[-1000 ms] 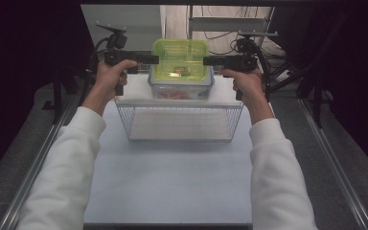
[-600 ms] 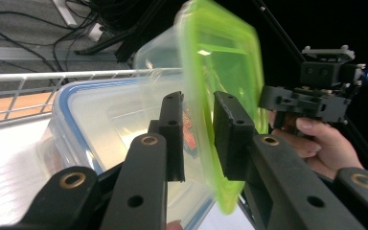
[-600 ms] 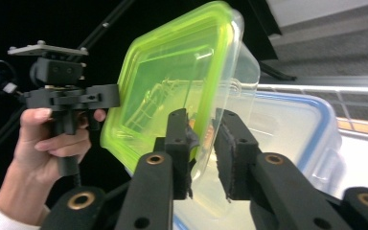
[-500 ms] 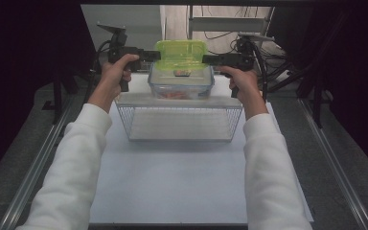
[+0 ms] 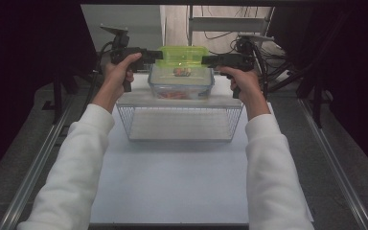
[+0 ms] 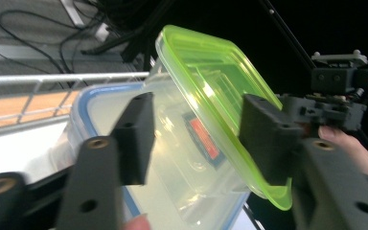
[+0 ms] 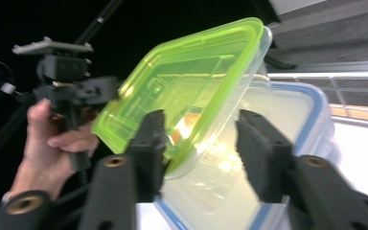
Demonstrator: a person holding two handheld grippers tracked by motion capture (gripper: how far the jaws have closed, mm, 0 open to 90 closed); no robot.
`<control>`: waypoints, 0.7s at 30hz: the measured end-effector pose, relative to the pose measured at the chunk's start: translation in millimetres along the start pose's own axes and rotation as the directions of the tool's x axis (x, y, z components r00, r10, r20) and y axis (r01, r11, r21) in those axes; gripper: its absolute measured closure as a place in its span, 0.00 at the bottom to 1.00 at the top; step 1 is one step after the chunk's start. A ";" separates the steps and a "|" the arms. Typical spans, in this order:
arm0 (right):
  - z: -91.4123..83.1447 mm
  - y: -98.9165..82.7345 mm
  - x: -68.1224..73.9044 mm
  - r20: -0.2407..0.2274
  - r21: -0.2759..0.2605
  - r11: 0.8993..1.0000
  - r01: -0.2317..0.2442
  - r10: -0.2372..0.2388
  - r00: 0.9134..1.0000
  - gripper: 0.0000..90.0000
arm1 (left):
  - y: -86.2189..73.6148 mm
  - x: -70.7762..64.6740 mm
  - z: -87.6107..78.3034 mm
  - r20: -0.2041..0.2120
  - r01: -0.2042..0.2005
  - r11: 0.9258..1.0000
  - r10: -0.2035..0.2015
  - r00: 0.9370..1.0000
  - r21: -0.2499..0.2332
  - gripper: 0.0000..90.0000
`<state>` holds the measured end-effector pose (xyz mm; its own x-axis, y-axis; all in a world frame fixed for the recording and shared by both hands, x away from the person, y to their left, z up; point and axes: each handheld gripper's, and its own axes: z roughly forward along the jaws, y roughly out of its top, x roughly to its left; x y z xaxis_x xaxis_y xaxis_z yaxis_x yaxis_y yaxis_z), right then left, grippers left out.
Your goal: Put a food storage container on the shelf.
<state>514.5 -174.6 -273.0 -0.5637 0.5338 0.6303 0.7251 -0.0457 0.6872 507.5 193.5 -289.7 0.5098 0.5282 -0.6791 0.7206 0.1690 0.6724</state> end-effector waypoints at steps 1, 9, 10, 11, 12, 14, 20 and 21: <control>-0.1 -0.2 0.2 0.006 0.003 1.000 0.009 -0.009 1.000 0.54 | 0.3 -0.7 -1.1 0.000 -0.005 1.000 0.005 1.000 -0.014 0.45; -10.8 2.7 5.1 0.017 -0.032 0.998 0.056 -0.056 0.998 0.43 | -1.1 -11.6 -11.5 -0.013 -0.071 0.996 0.070 0.997 -0.050 0.39; -13.8 3.3 7.3 0.030 -0.034 0.997 0.073 -0.072 0.997 0.43 | -1.4 -13.1 -13.1 -0.016 -0.079 0.996 0.078 0.997 -0.049 0.38; -15.6 3.4 8.9 0.035 -0.030 0.996 0.081 -0.080 0.996 0.42 | -2.0 -14.8 -14.8 -0.020 -0.089 0.995 0.088 0.996 -0.049 0.37; -17.4 3.3 10.4 0.039 -0.028 0.995 0.092 -0.091 0.995 0.42 | -3.3 -18.2 -17.6 -0.027 -0.107 0.993 0.106 0.994 -0.048 0.37; -23.9 2.0 16.4 0.050 -0.019 0.993 0.120 -0.119 0.992 0.41 | -6.3 -23.8 -22.3 -0.038 -0.141 0.989 0.139 0.990 -0.037 0.35; -42.4 -11.8 34.6 0.078 0.041 0.976 0.213 -0.215 0.973 0.36 | -31.1 -44.0 -51.9 -0.051 -0.253 0.967 0.253 0.966 -0.013 0.31; -45.4 -15.9 37.4 0.079 0.051 0.972 0.229 -0.232 0.969 0.36 | -36.6 -46.8 -57.5 -0.059 -0.275 0.962 0.274 0.960 -0.004 0.31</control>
<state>463.9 -192.2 -244.0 -0.6835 0.5949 0.4229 0.5962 0.1207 0.7937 430.3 210.5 -265.6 0.6589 0.6025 -0.4503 0.5510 0.0209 0.8343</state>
